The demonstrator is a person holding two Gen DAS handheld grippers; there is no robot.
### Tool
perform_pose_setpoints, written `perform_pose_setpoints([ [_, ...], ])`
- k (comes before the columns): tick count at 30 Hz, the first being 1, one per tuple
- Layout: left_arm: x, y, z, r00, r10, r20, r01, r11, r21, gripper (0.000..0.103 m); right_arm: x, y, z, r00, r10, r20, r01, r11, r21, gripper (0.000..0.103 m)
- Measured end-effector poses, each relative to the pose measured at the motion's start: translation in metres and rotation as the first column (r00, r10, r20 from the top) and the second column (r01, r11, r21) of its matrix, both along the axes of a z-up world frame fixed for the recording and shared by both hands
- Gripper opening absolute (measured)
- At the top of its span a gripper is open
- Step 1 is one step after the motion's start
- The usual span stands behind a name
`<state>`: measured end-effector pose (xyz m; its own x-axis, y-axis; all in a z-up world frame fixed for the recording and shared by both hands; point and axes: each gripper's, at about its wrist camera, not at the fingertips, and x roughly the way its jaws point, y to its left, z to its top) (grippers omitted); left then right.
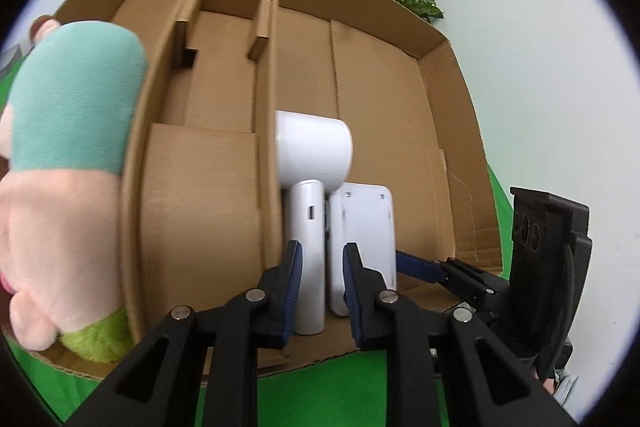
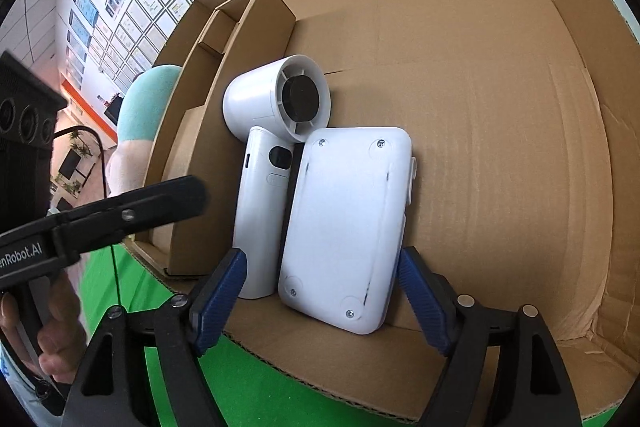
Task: Organize objects
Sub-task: 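Lower the white device upright beside the hair dryer in the tray, then open the right gripper and release the white device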
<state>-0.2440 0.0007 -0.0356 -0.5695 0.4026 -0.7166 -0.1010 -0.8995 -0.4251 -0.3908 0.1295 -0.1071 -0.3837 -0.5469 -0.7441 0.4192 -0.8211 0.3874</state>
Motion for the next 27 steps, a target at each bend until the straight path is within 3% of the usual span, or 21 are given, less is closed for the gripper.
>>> perform_pose_setpoints([
  [3,0.005,-0.006,0.001,1.000,-0.008,-0.007,0.008,0.999,0.036,0.020,-0.002,-0.005,-0.001,1.000,-0.019,-0.013,0.020,0.998,0.057,0.064],
  [8,0.013,-0.007,0.004,1.000,-0.016,-0.026,0.016,1.000,0.016,0.020,-0.004,-0.014,-0.001,0.999,-0.017,-0.036,0.021,0.995,0.102,0.057],
  [27,0.021,-0.009,0.003,0.999,-0.014,-0.048,0.013,1.000,-0.015,0.020,-0.007,-0.010,0.007,0.996,-0.024,-0.092,0.043,0.974,0.221,0.066],
])
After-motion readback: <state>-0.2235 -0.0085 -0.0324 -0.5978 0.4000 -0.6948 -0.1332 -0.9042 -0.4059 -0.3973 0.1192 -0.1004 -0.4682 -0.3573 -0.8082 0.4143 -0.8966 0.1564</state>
